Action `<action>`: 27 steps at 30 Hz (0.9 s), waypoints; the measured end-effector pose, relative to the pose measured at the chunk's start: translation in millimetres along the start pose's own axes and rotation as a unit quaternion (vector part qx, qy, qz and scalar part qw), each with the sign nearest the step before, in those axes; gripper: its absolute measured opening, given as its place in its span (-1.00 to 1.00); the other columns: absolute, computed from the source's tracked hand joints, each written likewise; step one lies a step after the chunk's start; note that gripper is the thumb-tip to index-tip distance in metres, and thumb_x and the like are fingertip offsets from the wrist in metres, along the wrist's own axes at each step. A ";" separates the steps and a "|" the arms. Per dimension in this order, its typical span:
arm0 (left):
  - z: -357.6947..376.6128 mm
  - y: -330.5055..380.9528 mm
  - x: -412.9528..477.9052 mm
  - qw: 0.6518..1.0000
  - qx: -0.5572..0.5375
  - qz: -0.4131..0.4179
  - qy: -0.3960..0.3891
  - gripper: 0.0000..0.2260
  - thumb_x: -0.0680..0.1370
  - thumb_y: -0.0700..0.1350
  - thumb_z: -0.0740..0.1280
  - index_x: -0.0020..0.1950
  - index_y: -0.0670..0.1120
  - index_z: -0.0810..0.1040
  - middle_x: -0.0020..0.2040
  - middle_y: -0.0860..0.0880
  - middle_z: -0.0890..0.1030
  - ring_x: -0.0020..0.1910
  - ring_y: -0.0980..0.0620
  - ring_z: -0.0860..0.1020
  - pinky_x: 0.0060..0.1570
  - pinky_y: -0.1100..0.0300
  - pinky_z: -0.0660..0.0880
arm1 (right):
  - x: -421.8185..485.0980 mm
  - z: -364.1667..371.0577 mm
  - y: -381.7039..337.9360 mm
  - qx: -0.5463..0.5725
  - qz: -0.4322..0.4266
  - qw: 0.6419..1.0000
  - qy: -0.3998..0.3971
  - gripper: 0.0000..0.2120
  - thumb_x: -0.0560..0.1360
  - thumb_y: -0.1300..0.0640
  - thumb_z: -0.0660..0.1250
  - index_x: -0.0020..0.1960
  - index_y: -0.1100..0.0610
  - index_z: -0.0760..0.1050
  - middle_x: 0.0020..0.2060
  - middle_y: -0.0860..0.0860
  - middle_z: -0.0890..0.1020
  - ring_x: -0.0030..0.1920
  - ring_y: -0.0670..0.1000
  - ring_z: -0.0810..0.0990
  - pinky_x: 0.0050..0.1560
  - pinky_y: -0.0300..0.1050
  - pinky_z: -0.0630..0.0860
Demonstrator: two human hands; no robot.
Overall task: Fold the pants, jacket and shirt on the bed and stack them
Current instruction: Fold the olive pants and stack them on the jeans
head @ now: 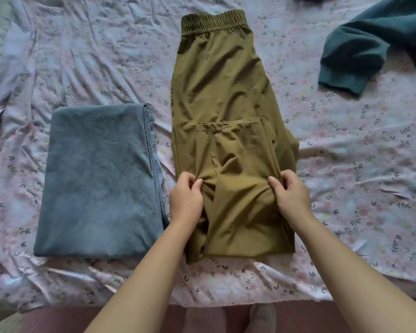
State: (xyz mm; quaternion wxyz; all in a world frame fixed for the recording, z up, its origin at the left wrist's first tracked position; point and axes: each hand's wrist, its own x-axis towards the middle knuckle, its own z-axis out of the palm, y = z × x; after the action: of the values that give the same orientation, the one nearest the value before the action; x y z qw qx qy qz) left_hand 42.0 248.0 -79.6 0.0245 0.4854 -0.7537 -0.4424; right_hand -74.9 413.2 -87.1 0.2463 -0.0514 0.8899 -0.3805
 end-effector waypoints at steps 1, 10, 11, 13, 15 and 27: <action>-1.9 -1.6 4.9 1.000 -0.013 -0.008 0.006 -0.89 0.56 -0.17 0.25 -0.16 -0.11 0.41 -0.29 0.00 0.46 -0.22 -0.04 0.43 -0.28 0.20 0.22 | 1.8 -1.2 0.9 -0.005 0.001 1.000 0.000 -0.78 0.53 0.15 0.26 -0.27 0.12 0.33 -0.40 -0.02 0.39 -0.28 0.05 0.38 -0.37 -0.17 0.23; 1.4 18.4 44.9 0.996 -0.081 -0.018 -0.034 -0.67 0.49 -0.10 0.36 0.19 -0.08 0.35 -0.12 -0.05 0.53 -0.16 -0.03 0.50 -0.01 0.08 0.44 | 28.9 8.9 -27.4 0.054 0.005 0.999 -0.009 -0.62 0.49 0.06 0.32 0.25 0.14 0.33 0.02 -0.08 0.44 0.01 -0.07 0.42 0.03 -0.16 0.35; 3.0 23.8 49.9 0.996 -0.078 -0.001 -0.031 -0.67 0.49 -0.13 0.36 0.20 -0.08 0.35 -0.08 -0.06 0.55 -0.11 -0.03 0.52 0.01 0.11 0.44 | 33.1 11.4 -31.9 0.045 0.005 0.999 -0.013 -0.64 0.49 0.07 0.32 0.23 0.15 0.34 0.01 -0.07 0.44 0.01 -0.06 0.41 0.02 -0.18 0.34; 5.3 32.4 58.4 0.997 -0.056 0.041 -0.015 -0.74 0.51 -0.19 0.32 0.17 -0.13 0.41 -0.03 -0.08 0.58 -0.05 -0.01 0.53 0.00 0.20 0.42 | 42.0 15.0 -34.3 0.015 0.001 1.000 -0.008 -0.83 0.51 0.11 0.30 0.06 0.15 0.42 -0.11 -0.03 0.48 -0.06 0.00 0.44 -0.12 -0.19 0.30; 4.0 36.1 67.2 0.998 -0.036 0.056 0.014 -0.81 0.52 -0.23 0.29 0.13 -0.18 0.45 -0.07 -0.10 0.59 -0.09 -0.01 0.50 -0.15 0.29 0.32 | 46.8 14.3 -31.7 0.007 0.009 1.000 0.011 -0.91 0.52 0.14 0.26 -0.13 0.12 0.39 -0.27 -0.01 0.45 -0.14 0.06 0.43 -0.23 -0.16 0.23; -5.2 -46.2 -68.3 0.999 0.028 0.015 0.007 -0.69 0.50 -0.13 0.35 0.21 -0.17 0.43 0.14 -0.10 0.44 0.12 0.00 0.45 0.13 0.25 0.32 | -57.0 -14.8 39.1 0.012 0.052 0.997 0.058 -0.74 0.47 0.12 0.35 0.10 0.19 0.42 -0.06 0.04 0.45 -0.14 -0.01 0.47 -0.09 -0.14 0.41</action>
State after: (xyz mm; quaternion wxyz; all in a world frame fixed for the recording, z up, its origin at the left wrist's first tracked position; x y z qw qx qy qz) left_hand 113.3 289.7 -81.5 0.0222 0.4777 -0.7727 -0.4174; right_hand -28.5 466.3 -83.1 0.2141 0.0204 0.8995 -0.3804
